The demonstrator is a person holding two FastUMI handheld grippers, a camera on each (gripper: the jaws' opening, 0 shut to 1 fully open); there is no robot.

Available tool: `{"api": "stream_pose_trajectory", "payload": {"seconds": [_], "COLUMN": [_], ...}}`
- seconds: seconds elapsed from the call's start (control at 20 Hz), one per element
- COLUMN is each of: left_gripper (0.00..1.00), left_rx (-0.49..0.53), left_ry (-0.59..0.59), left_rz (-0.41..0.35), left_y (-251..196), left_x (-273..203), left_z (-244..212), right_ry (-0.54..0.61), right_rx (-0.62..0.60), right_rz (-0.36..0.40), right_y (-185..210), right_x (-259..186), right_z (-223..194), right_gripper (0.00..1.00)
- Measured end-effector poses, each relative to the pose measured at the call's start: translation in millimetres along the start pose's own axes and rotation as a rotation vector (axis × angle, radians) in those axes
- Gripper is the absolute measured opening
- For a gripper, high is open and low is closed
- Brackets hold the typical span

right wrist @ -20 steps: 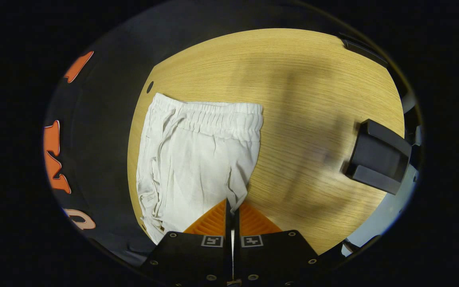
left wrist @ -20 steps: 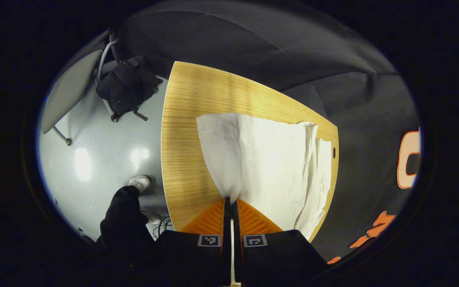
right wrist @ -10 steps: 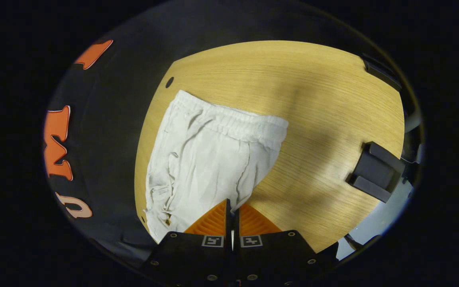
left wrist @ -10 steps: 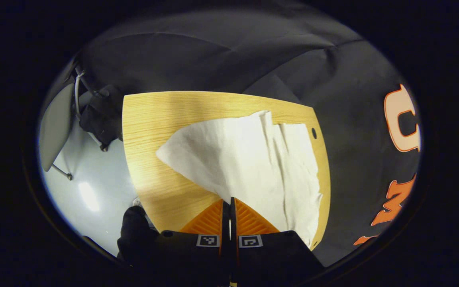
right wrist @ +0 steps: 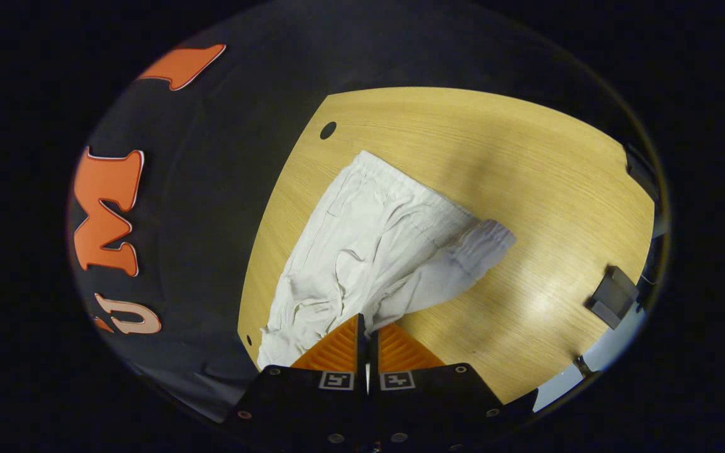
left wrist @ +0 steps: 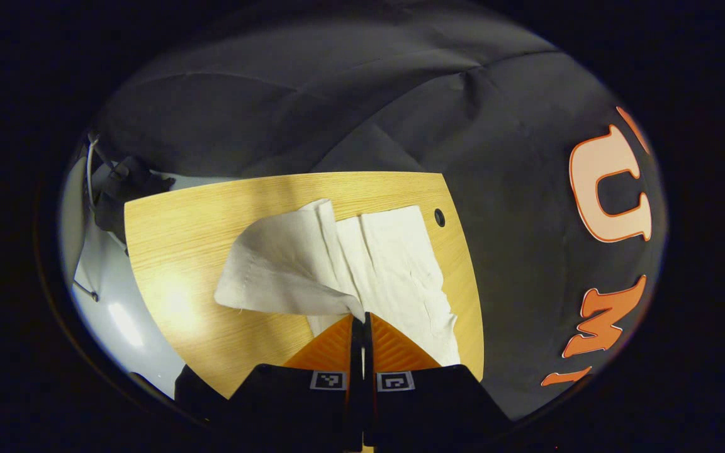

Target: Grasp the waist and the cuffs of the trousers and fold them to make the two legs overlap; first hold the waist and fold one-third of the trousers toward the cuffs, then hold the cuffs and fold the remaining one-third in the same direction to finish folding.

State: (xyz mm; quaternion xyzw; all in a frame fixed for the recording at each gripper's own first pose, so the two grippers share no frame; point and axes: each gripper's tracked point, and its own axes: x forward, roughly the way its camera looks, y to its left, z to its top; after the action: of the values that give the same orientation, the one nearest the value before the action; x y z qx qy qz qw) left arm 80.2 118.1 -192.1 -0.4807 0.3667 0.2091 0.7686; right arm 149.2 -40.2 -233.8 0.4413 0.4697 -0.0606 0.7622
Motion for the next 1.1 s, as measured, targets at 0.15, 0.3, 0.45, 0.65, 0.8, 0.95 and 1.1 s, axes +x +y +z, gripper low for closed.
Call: {"api": "stream_pose_trajectory", "payload": {"seconds": [0.15, 0.3, 0.45, 0.65, 0.8, 0.95, 1.1], "left_gripper": [0.04, 0.04, 0.04, 0.04, 0.04, 0.04, 0.04], "left_rx": [0.004, 0.023, 0.042, 0.052, 0.094, 0.123, 0.167], "left_ry": [0.013, 0.020, 0.020, 0.034, 0.032, 0.058, 0.096], "left_rz": [-0.010, -0.023, -0.044, -0.036, -0.028, -0.006, 0.035], "left_y": [-21, -47, -74, -99, -118, -129, -127], "left_x": [22, 40, 60, 94, 129, 165, 202], "left_z": [16, 32, 52, 71, 86, 93, 93], "right_ry": [-0.013, -0.034, -0.046, -0.053, -0.046, -0.047, -0.029], "right_rx": [-0.002, -0.043, -0.075, -0.107, -0.113, -0.133, -0.140], "right_rz": [0.007, 0.002, -0.002, -0.031, -0.062, -0.093, -0.092], "right_y": [23, 48, 75, 99, 109, 117, 124], "right_x": [12, 23, 39, 71, 102, 124, 142], "right_z": [12, 25, 40, 58, 67, 79, 81], "right_gripper": [0.00, 0.00, 0.00, 0.00, 0.00, 0.00, 0.00]}}
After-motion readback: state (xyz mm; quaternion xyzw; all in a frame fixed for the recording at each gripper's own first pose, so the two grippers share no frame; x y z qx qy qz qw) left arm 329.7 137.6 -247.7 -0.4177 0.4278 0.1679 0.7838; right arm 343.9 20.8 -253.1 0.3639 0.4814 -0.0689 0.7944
